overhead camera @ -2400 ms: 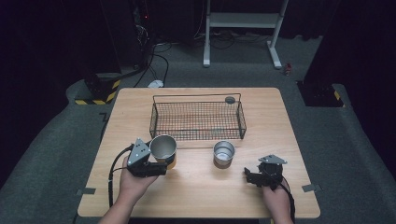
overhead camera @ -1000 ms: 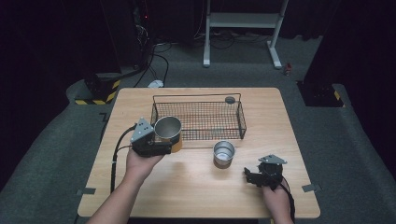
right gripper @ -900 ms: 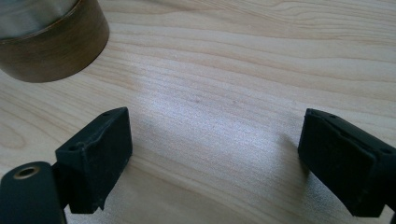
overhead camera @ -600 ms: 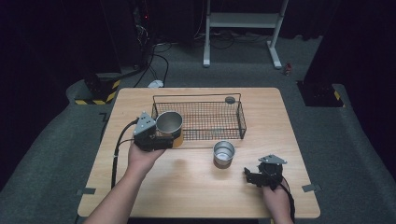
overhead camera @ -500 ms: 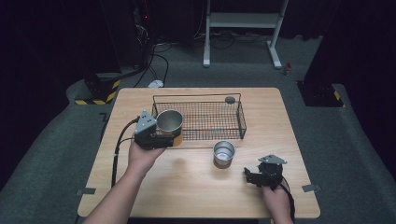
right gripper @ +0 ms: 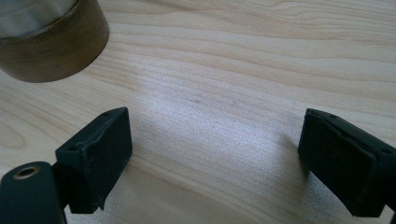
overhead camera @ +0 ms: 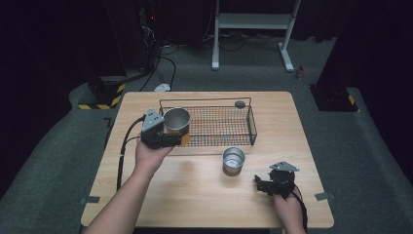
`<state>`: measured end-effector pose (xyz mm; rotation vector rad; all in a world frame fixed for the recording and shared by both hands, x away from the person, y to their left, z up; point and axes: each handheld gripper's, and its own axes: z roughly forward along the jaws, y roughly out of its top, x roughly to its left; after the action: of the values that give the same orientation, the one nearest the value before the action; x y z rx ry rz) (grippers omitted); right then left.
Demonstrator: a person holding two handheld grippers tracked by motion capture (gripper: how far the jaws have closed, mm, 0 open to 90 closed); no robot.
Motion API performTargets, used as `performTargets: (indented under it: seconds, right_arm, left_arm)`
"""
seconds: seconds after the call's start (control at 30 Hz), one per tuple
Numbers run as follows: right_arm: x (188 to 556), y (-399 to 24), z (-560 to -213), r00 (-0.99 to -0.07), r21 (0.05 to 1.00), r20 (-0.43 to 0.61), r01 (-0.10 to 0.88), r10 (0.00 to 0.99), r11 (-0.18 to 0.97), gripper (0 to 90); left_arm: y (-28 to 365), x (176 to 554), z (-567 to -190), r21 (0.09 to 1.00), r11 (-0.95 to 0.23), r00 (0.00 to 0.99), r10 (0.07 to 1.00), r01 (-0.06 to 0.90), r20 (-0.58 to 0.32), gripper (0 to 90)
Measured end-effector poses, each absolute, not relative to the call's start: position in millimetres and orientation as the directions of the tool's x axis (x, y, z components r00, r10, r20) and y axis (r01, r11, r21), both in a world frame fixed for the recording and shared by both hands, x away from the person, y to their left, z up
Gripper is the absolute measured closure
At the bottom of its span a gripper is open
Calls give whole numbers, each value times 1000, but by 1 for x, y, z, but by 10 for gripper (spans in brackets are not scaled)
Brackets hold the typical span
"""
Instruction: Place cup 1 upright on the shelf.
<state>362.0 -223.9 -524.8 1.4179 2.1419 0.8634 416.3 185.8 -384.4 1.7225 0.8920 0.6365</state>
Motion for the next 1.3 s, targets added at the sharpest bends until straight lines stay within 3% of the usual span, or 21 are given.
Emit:
performTargets:
  seconds: [1.3]
  right_arm:
    - [362,-224,-525,-385,699,-12,656,923,283,100]
  left_arm:
    - [158,453,-384,956,-145,587,809,253,-33,138]
